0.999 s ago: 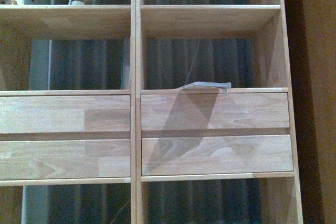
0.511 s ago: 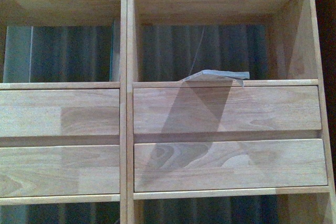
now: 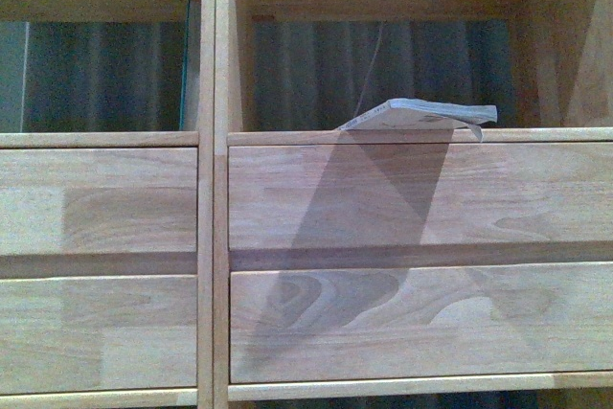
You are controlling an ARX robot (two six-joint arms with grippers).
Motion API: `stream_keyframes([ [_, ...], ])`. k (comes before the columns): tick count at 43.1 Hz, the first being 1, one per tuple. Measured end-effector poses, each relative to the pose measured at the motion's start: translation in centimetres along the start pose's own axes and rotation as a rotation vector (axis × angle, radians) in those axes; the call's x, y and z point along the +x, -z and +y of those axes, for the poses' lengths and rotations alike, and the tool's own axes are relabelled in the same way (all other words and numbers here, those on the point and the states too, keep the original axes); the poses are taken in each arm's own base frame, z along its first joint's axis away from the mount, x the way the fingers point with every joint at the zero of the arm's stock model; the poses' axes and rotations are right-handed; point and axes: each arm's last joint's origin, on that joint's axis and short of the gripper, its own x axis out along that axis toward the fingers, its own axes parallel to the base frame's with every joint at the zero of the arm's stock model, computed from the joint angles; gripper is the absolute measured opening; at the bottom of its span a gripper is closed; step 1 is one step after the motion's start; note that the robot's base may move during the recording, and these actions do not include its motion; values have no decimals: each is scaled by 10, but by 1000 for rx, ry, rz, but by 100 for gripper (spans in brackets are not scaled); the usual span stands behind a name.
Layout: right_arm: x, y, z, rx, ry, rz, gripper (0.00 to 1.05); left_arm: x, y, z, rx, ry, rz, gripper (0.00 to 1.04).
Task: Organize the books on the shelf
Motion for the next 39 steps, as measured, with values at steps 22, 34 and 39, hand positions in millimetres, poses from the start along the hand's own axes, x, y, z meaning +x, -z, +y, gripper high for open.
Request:
stream_keyframes([
  [22,0,0,0,0,0,0,98,0,0,0,0,0,0,97],
  [34,0,0,0,0,0,0,98,0,0,0,0,0,0,97],
  [39,0,0,0,0,0,0,98,0,0,0,0,0,0,97],
])
